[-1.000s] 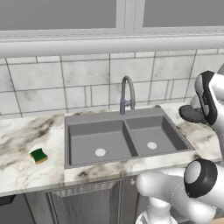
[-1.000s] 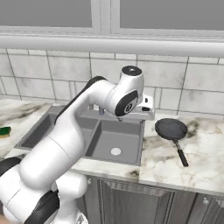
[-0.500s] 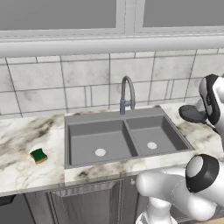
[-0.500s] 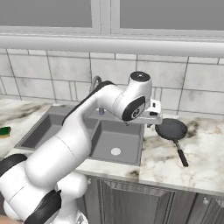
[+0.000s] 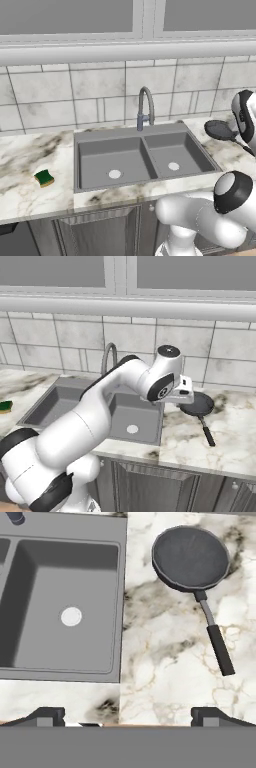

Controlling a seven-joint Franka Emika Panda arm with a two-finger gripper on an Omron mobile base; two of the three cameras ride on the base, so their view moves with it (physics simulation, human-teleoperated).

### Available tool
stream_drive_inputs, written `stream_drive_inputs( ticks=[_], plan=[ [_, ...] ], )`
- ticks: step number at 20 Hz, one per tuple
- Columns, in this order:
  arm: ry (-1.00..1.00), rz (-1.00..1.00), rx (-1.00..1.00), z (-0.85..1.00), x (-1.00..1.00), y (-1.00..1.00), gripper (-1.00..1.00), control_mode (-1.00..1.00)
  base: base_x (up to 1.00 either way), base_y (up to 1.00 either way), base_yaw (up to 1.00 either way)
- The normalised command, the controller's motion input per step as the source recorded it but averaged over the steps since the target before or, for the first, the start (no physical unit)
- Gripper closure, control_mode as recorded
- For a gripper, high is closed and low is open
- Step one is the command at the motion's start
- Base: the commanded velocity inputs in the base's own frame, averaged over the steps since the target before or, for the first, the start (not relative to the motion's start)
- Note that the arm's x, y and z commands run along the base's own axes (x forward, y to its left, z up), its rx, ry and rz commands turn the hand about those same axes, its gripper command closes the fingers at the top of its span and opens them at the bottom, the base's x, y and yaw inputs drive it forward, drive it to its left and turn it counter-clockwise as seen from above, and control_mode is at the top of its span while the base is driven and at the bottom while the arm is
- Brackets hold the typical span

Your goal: Pick the pan and sponge and place them into the sink. Then turn on the water.

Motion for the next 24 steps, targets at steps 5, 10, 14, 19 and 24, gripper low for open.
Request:
stream_drive_inputs(
  ticks=[5,10,14,19,24],
  plan=[
    [0.00,0.00,-0.01,-0.19,0.00,-0.25,-1.00,-1.00,0.00,0.00,0.00],
    [0.00,0.00,0.00,-0.21,0.00,-0.25,-1.00,-1.00,0.00,0.00,0.00],
    [0.00,0.00,0.00,-0.20,0.00,-0.25,-1.00,-1.00,0.00,0.00,0.00],
    [0.00,0.00,0.00,-0.21,0.00,-0.25,-1.00,-1.00,0.00,0.00,0.00],
    [0.00,0.00,0.00,-0.22,0.00,-0.24,-1.00,-1.00,0.00,0.00,0.00]
  ],
)
